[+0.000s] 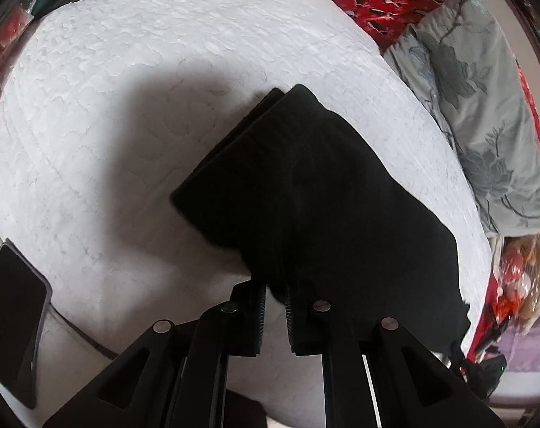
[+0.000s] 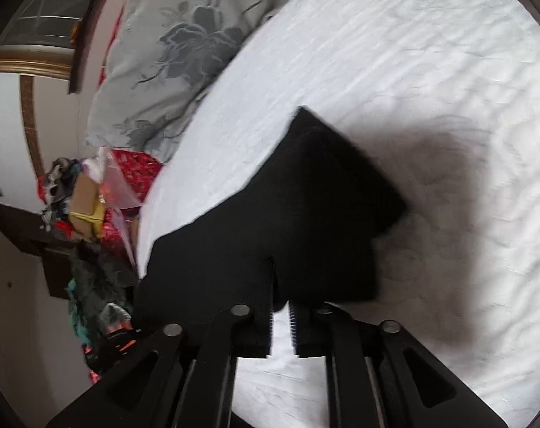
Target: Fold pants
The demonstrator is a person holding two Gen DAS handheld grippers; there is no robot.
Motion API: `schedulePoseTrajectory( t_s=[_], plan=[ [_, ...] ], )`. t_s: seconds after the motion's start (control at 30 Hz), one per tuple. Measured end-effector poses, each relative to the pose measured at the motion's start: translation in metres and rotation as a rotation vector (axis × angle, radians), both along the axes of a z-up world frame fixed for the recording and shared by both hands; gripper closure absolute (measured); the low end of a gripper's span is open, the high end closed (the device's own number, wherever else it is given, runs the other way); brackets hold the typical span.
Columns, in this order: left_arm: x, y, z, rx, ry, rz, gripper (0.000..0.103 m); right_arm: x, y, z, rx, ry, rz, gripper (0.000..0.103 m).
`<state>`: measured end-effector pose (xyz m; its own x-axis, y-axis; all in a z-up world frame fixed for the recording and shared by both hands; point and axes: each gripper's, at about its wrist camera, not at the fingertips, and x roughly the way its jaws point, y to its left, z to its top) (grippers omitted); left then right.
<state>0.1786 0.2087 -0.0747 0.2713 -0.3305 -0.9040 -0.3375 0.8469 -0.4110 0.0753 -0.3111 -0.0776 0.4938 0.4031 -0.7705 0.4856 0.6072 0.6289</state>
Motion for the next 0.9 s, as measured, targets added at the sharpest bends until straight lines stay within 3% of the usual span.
schedulePoseTrajectory(
  t_s=[0.07,0.2,0.27,0.33,0.4,0.5,0.63,0.77,0.83,0.87,0.9],
  plan=[
    [-0.014,0.003,0.012,-0.012,-0.015,-0.034,0.086,-0.009,-0.005,0.004,0.019,-0.009,0.001,0.080],
    [-0.035,0.024,0.051,0.013,-0.106,-0.056,0.070,-0.023,-0.019,0.024,-0.015,-0.033,-0.008,0.078],
    [-0.028,0.030,0.075,0.069,-0.176,-0.049,0.059,-0.024,-0.029,0.035,-0.064,-0.050,-0.024,0.066],
    [-0.015,0.033,0.089,0.112,-0.214,-0.052,0.039,-0.016,-0.038,0.045,-0.105,-0.068,-0.035,0.061],
    [0.008,0.030,0.094,0.144,-0.226,-0.074,0.034,-0.005,-0.042,0.048,-0.104,-0.086,-0.038,0.061],
    [0.044,0.021,0.080,0.177,-0.156,-0.141,0.034,0.014,-0.042,0.044,-0.140,-0.065,-0.012,0.060],
    [0.076,0.015,0.056,0.231,-0.071,-0.158,0.034,0.030,-0.044,0.029,-0.163,-0.023,0.000,0.060],
    [0.094,-0.002,0.036,0.106,-0.042,-0.201,0.032,0.041,-0.034,0.020,-0.195,-0.007,0.068,0.060],
    [0.097,-0.005,0.026,0.105,-0.020,-0.242,0.032,0.048,-0.026,0.018,-0.263,0.014,0.114,0.063],
    [0.099,-0.009,0.023,0.141,-0.020,-0.254,0.040,0.051,-0.024,0.017,-0.288,0.023,0.130,0.075],
    [0.100,-0.013,0.022,0.180,-0.030,-0.271,0.066,0.054,-0.021,0.017,-0.316,0.031,0.146,0.085]
  ],
)
